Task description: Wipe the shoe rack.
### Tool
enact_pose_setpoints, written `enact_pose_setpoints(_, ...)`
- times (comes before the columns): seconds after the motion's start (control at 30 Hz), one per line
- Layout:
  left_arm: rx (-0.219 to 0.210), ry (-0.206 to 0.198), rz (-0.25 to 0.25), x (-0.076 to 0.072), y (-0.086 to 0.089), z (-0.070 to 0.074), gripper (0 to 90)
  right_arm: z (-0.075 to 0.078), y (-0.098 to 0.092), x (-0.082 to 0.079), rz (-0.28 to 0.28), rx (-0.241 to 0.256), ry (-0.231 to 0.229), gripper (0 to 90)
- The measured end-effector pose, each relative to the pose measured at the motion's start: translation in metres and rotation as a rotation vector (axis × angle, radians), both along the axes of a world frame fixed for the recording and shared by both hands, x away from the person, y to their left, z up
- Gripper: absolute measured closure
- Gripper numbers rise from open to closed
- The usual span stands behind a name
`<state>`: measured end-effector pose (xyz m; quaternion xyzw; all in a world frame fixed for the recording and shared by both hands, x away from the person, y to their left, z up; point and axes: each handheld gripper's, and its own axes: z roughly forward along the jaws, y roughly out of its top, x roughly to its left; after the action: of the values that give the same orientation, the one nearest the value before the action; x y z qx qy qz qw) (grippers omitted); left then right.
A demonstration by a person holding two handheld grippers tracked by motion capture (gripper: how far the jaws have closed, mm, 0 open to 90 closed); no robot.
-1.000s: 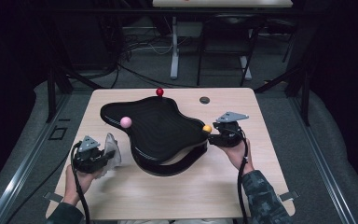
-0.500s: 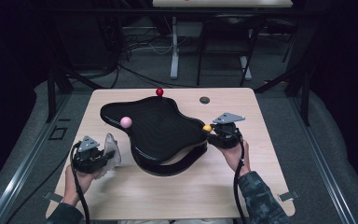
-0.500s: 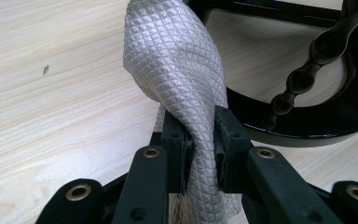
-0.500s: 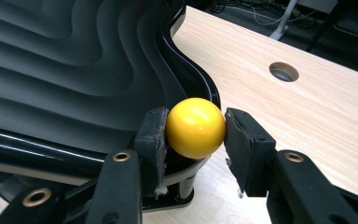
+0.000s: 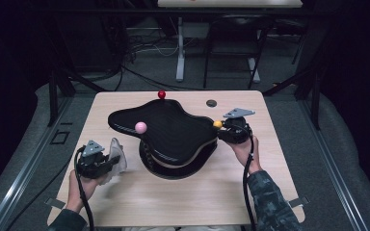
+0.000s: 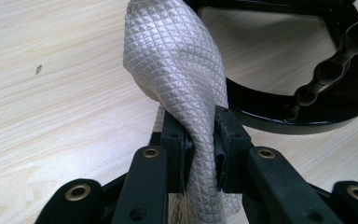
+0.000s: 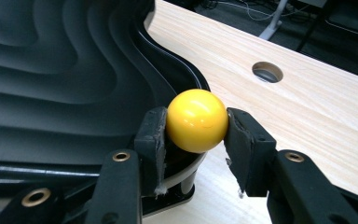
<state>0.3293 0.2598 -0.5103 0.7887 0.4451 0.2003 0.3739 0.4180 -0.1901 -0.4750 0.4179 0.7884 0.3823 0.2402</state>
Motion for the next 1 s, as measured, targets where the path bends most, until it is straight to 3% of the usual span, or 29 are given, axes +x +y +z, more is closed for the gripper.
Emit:
enact_pose_setpoints(0.33, 0.007, 0.007, -0.010, 0.001, -0.003, -0.001, 75.7, -0.001, 0.002, 0.030, -0.066, -0.040, 0.026, 58.7)
enact_pose_setpoints(0.63, 0.001, 0.002, -0.006, 0.001, -0.003, 0.000, 75.8, 0.004, 0.004, 0.029, -0.092, -0.040, 0.026, 59.8)
enact_pose_setpoints(0.9, 0.008, 0.006, -0.014, 0.002, -0.004, -0.001, 75.7, 0.002, 0.003, 0.044, -0.112, -0.023, 0.020, 59.6)
enact_pose_setpoints(0.97, 0.007, 0.001, -0.018, 0.002, -0.005, 0.000, 75.6, 0.005, 0.002, 0.050, -0.117, -0.016, 0.042, 57.4)
enact_pose_setpoints(1.0, 0.007, 0.001, -0.018, 0.002, -0.005, 0.000, 75.6, 0.006, 0.002, 0.049, -0.118, -0.011, 0.047, 52.0)
